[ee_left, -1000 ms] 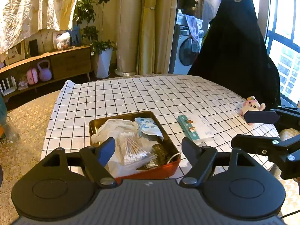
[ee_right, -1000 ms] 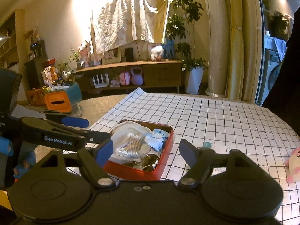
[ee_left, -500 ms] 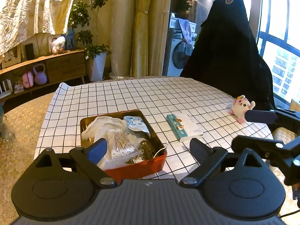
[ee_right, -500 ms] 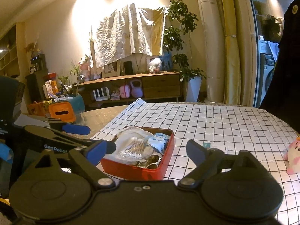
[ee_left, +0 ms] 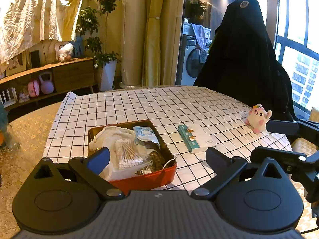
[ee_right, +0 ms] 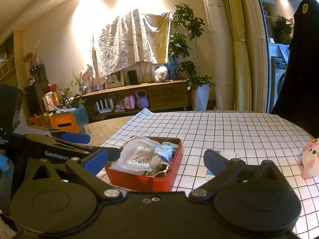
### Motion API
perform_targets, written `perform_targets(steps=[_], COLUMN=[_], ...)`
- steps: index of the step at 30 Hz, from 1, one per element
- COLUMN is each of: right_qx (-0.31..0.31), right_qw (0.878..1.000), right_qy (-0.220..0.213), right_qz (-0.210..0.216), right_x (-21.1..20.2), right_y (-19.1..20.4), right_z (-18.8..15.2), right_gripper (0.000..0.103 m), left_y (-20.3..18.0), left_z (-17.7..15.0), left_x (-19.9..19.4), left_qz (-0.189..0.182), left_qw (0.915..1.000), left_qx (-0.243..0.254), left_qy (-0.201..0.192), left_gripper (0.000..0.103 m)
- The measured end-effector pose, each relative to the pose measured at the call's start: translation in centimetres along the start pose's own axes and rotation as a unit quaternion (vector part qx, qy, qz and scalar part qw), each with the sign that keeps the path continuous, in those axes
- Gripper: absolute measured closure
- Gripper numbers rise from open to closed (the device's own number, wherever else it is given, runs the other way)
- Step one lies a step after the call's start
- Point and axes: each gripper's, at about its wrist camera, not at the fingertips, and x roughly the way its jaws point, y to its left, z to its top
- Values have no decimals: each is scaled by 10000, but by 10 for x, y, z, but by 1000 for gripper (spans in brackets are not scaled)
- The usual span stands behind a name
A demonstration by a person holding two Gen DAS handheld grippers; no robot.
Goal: Organize soft objects
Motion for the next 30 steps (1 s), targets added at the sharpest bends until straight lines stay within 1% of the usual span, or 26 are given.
perform_targets(steps=[9, 13, 24, 30], right_qx=[45, 89, 222, 254], right_qw=[10000, 9999, 9994, 9993], right_qy=[-48, -58, -99, -81], right_qz=[-46, -69, -233, -256], right_x=[-3, -7, -11, -9], right_y=[1, 0, -3, -1], right_z=[-2, -3, -4, -6], right_gripper=[0, 0, 0, 0], left_y=[-7, -9, -5, -4], left_z=[-2, -2, -5, -5], left_x=[-8, -10, -13, -15], left_qz=[212, 134, -60, -48], left_qw=[9995, 9995, 9997, 9995], left_qx=[172, 183, -31, -105], left_qy=[-187, -197, -226, -304], left_gripper=[0, 0, 0, 0])
